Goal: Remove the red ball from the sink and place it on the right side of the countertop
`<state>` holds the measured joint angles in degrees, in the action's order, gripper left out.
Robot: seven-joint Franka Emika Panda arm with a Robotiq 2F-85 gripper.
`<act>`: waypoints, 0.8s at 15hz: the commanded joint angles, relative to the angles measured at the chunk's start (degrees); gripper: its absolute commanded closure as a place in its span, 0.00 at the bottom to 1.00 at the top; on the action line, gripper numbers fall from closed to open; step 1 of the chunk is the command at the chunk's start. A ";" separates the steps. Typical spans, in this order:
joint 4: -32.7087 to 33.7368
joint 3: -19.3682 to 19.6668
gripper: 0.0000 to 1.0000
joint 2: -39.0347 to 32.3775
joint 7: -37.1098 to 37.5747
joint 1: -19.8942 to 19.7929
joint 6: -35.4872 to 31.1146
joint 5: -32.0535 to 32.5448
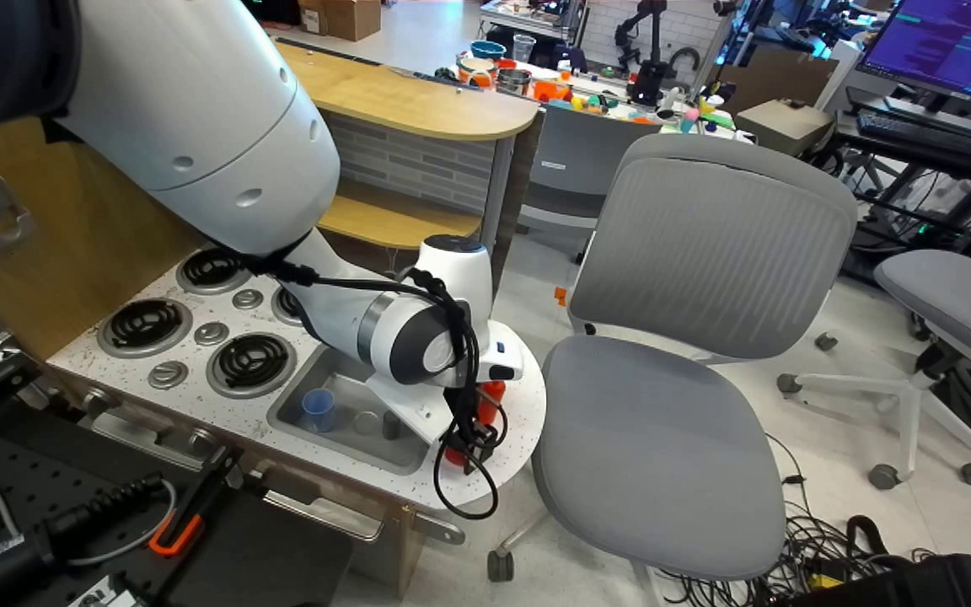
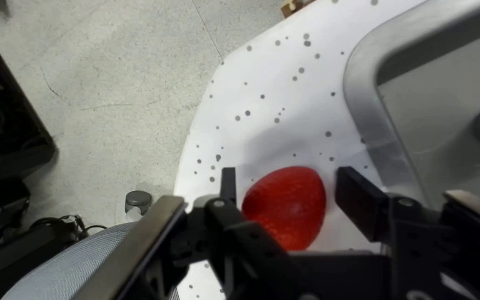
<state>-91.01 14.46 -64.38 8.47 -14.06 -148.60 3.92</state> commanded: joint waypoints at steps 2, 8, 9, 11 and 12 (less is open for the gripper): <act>-1.56 -0.86 0.00 1.64 -0.69 0.31 -3.07 -1.38; -9.00 -4.02 0.00 8.97 -2.02 -1.12 -4.70 -4.20; -10.84 -4.16 0.00 10.55 -2.10 -1.19 -5.25 -4.81; -15.01 -4.01 0.00 14.10 -2.27 -1.31 -6.74 -5.61; -17.46 -3.67 0.00 16.17 -2.74 -1.22 -7.58 -5.39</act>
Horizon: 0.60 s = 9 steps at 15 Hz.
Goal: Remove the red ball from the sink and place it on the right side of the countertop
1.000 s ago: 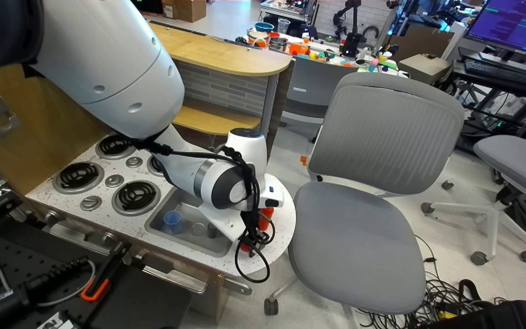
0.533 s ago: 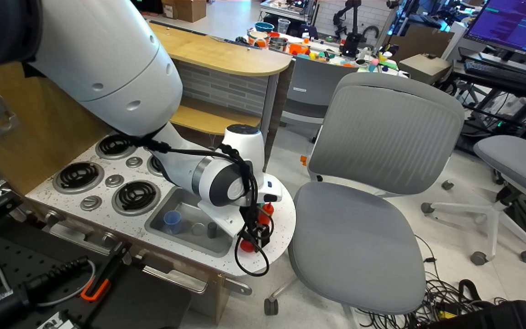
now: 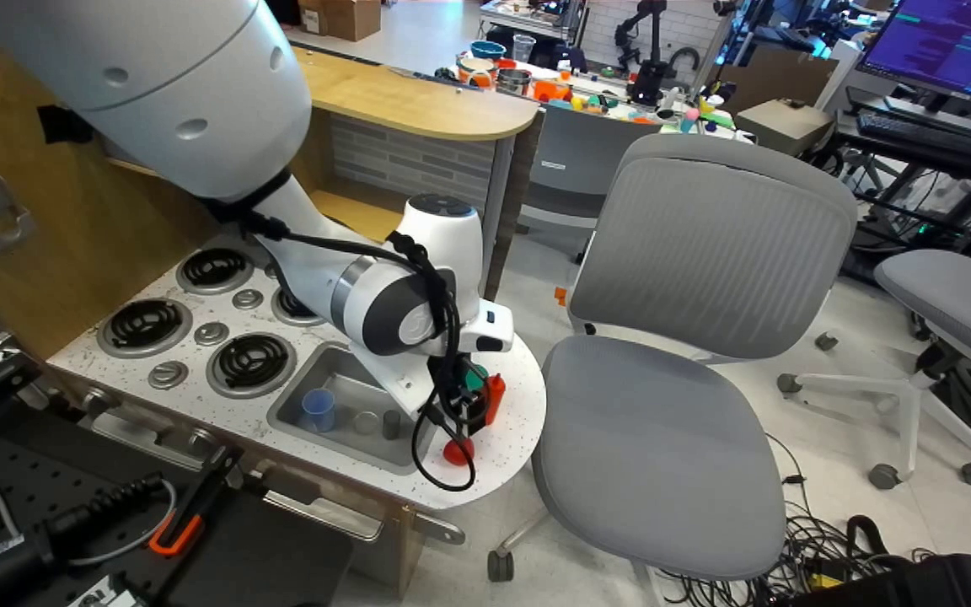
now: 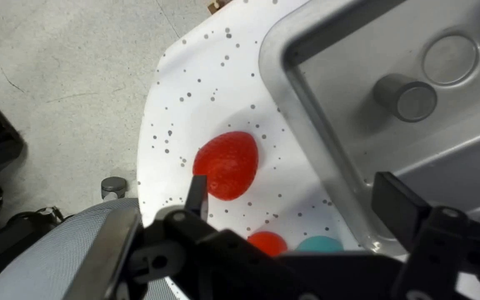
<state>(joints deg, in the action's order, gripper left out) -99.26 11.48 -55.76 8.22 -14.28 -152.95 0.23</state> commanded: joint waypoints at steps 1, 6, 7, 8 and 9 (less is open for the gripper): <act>-12.10 -0.17 0.00 9.73 -3.52 -0.65 -4.71 -0.76; -23.47 -3.19 0.00 22.96 -17.13 -4.44 -2.44 0.79; -25.12 -3.92 0.00 25.51 -20.31 -5.49 -0.85 0.80; -26.55 -3.88 0.00 27.85 -22.19 -5.96 0.29 0.64; -27.29 -3.03 0.00 29.49 -22.23 -5.81 2.39 0.44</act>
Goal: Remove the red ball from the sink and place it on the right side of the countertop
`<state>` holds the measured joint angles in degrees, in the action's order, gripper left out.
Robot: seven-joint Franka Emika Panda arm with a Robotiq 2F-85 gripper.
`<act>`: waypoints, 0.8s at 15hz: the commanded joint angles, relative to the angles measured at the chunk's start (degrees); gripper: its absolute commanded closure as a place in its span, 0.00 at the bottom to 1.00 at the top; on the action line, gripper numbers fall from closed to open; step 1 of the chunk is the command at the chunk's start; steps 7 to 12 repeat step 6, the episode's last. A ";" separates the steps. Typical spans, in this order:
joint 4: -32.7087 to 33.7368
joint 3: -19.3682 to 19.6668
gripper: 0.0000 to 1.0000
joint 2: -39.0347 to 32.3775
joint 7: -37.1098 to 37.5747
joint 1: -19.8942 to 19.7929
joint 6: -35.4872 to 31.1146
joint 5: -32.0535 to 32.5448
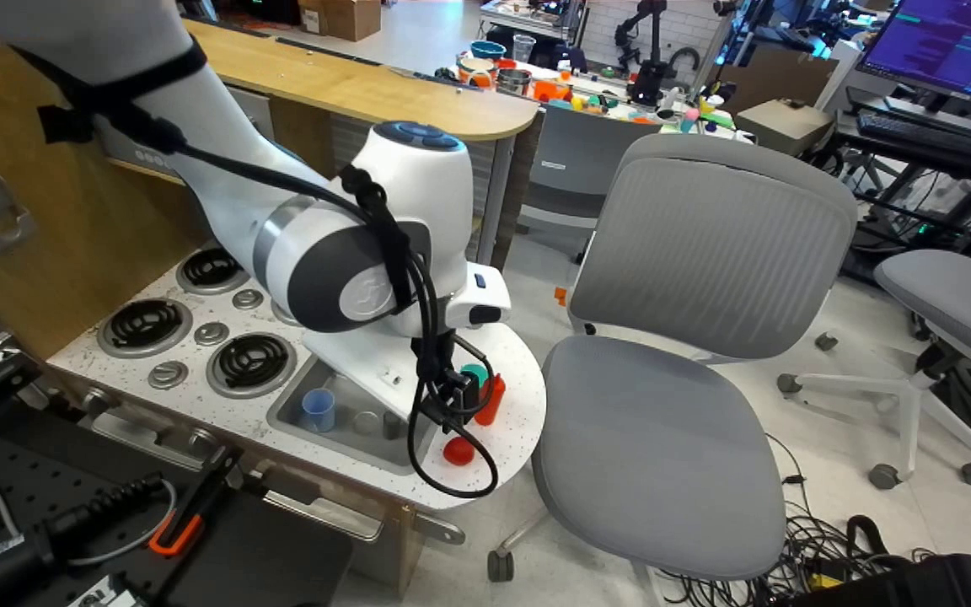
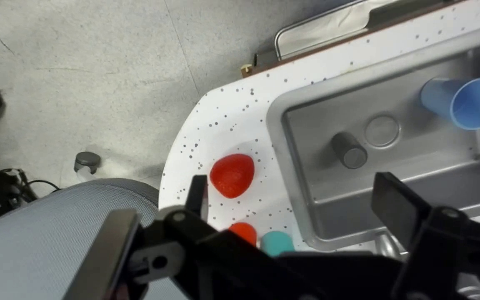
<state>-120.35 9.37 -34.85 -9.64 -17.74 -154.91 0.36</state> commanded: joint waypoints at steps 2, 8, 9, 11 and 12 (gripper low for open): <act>-2.81 -0.04 0.00 4.83 -2.55 -1.17 3.98 0.07; -3.31 0.06 0.00 5.73 -2.80 -1.28 4.71 0.03; -3.31 0.06 0.00 5.73 -2.80 -1.28 4.71 0.03; -3.31 0.06 0.00 5.73 -2.80 -1.28 4.71 0.03; -3.31 0.06 0.00 5.73 -2.80 -1.28 4.71 0.03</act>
